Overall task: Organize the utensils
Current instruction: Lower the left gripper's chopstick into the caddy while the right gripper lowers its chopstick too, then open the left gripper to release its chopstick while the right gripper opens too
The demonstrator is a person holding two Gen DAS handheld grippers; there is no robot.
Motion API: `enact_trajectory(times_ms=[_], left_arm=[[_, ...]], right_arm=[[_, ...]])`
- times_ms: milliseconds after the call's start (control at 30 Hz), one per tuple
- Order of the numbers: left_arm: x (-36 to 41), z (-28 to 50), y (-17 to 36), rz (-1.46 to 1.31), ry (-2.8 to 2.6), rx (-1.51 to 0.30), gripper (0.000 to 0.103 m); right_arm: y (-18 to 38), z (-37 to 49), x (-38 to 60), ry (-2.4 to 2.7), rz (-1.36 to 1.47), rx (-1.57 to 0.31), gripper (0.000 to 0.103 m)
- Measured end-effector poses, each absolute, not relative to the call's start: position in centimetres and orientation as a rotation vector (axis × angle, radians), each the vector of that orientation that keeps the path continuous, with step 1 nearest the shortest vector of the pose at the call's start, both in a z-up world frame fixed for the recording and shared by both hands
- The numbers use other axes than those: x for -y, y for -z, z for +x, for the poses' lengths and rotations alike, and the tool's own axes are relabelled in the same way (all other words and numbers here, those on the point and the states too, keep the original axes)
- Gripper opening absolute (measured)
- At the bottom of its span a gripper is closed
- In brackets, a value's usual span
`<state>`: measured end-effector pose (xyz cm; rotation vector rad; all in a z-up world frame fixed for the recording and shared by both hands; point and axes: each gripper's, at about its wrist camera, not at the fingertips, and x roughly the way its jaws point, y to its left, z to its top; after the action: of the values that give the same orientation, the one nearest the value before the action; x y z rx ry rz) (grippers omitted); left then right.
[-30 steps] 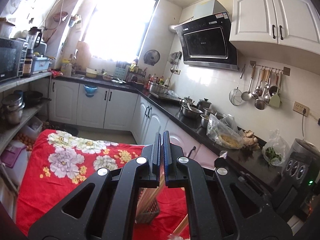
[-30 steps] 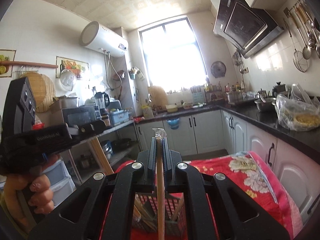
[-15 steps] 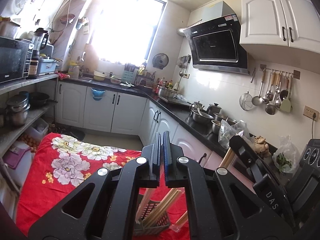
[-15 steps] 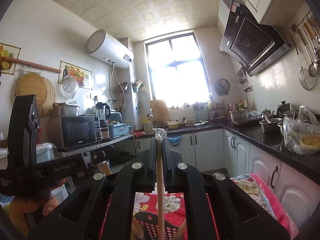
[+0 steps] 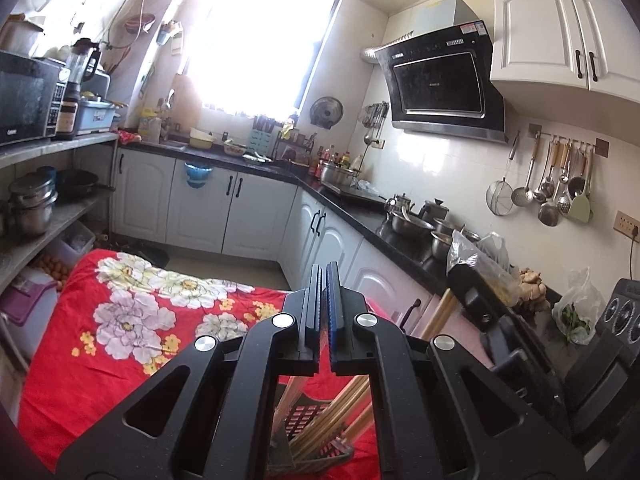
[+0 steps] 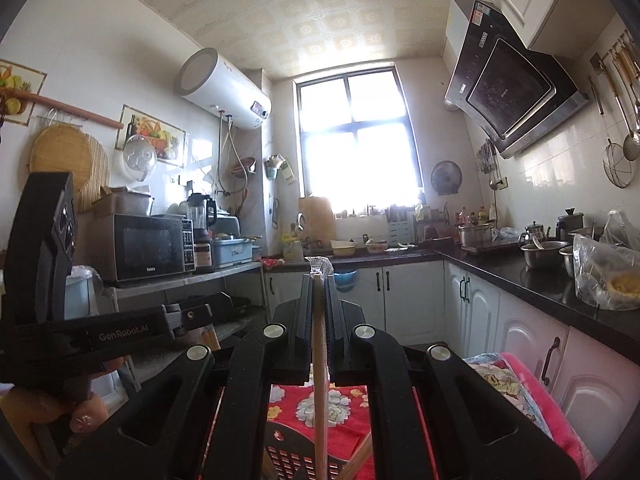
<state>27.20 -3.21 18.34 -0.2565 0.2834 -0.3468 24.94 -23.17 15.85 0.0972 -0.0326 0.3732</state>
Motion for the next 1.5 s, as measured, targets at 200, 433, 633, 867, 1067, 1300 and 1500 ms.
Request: enact_trajectory(times_ms=[200,433,633,867,1067,1300,1500], left_arm=[[3.6,27.6,-16.8,-0.263,0.368,-0.291,0.001],[3.5,28.1,-14.7,-0.285,0.390,-0.316,0.001],[3.5,28.3,-13.2,-0.299,0.401,-0.345,0.001],[3.6,28.1,-12.3,-0.293,0.406,-0.365,0.001],[3.4,27.7,-12.2,-0.289,0.398,-0.376,0.001],[3.1,27.2,-12.0,-0.292,0.392,-0.388,0.001],[2.8,26.8,-11.9,-0.295,0.387,-0.393,0.001]], right_arm=[[-13.7,25.7,23.0,-0.371,0.084,0.013,0.006],[-11.8,25.7,23.0,-0.363,0.069,-0.003,0.006],[-10.5,25.5,23.4,-0.361,0.072,-0.031,0.006],[-9.5,25.0,23.9,-0.376,0.107,-0.088,0.006],[-8.9,24.4,24.1,-0.373,0.131,-0.146,0.007],[-8.6,23.4,24.5,-0.362,0.158,-0.194,0.012],[-8.1,22.6,25.0,-0.339,0.178,-0.227,0.020]])
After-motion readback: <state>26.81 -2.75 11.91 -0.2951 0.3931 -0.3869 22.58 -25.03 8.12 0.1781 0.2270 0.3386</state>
